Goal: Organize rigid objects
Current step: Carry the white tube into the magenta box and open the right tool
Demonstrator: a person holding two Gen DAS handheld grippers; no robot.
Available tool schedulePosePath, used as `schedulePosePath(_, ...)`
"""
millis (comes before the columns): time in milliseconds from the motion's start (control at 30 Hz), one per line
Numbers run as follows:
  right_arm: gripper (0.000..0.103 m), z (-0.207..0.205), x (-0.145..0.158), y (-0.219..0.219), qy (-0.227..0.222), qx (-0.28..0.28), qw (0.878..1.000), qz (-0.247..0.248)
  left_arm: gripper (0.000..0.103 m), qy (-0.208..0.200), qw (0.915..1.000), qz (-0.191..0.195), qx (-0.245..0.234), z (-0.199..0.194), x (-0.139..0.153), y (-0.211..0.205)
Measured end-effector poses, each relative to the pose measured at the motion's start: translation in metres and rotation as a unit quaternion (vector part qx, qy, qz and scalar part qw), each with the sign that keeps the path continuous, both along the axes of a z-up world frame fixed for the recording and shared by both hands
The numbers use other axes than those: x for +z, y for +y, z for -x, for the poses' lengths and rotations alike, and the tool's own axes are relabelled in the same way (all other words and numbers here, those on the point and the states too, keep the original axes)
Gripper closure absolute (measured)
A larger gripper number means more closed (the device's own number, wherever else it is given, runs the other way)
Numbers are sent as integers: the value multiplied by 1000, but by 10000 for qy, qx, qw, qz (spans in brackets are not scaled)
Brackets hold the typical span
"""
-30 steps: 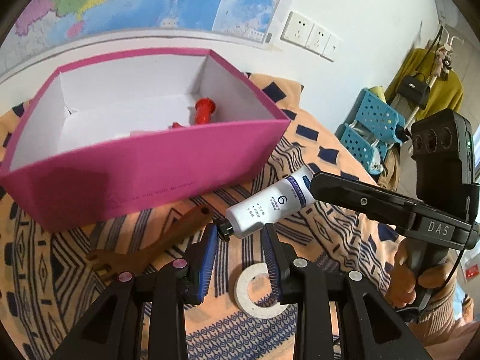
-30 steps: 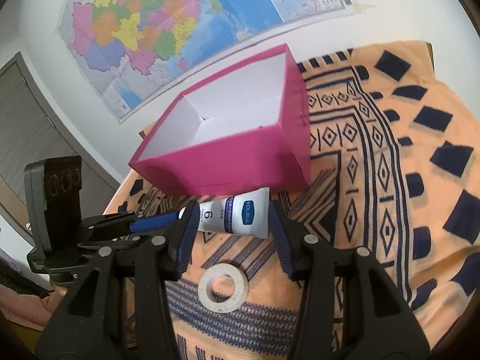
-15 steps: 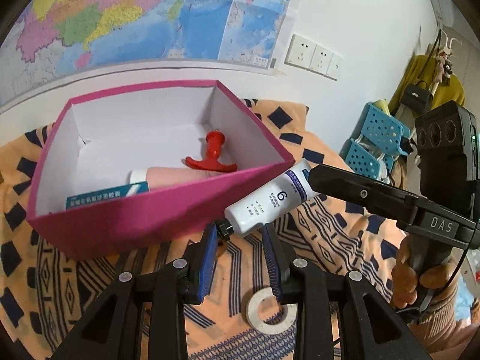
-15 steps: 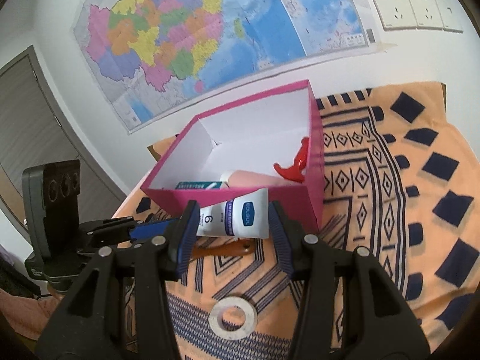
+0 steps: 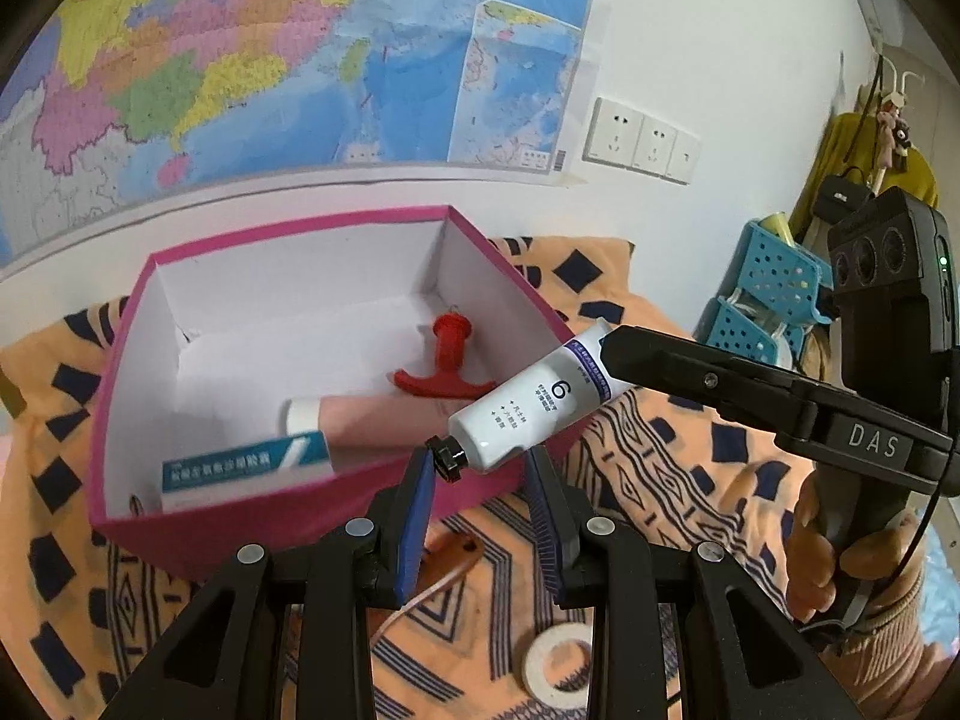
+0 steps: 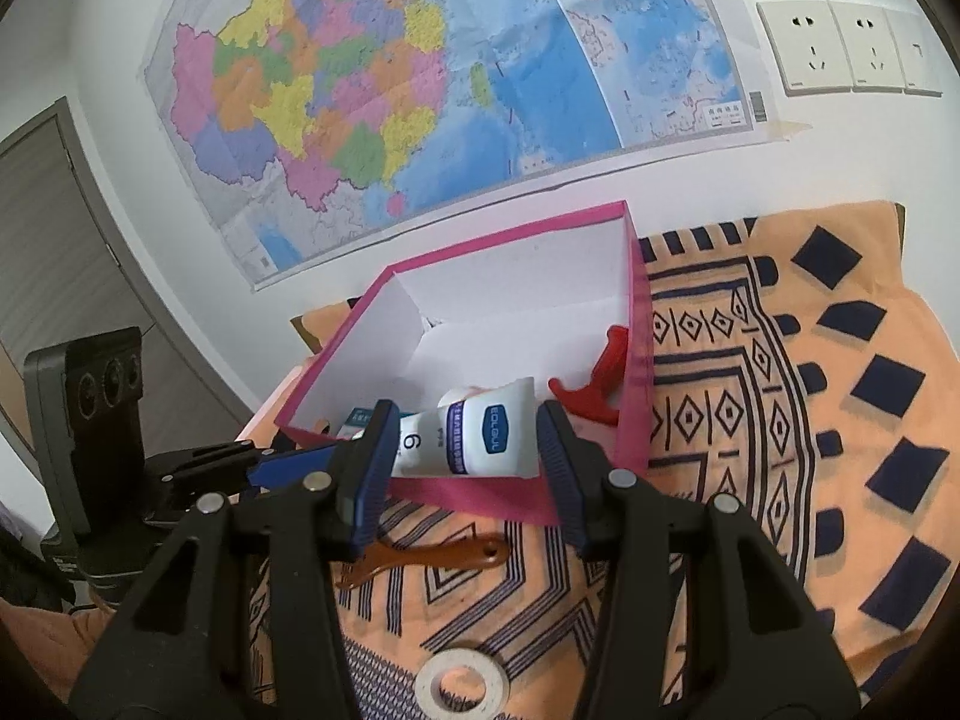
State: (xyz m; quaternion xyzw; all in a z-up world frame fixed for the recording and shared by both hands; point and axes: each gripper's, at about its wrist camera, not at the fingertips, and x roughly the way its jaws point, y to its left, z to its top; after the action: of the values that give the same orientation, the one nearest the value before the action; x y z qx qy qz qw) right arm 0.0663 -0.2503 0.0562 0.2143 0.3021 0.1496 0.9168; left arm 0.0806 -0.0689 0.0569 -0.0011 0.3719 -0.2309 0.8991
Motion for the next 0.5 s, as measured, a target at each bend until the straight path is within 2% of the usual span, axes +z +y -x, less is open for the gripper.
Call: schedulePosePath(500, 53, -37, -12, -2, 238, -46, 9996, 117, 73, 32, 9997, -120, 194, -37, -6, 4)
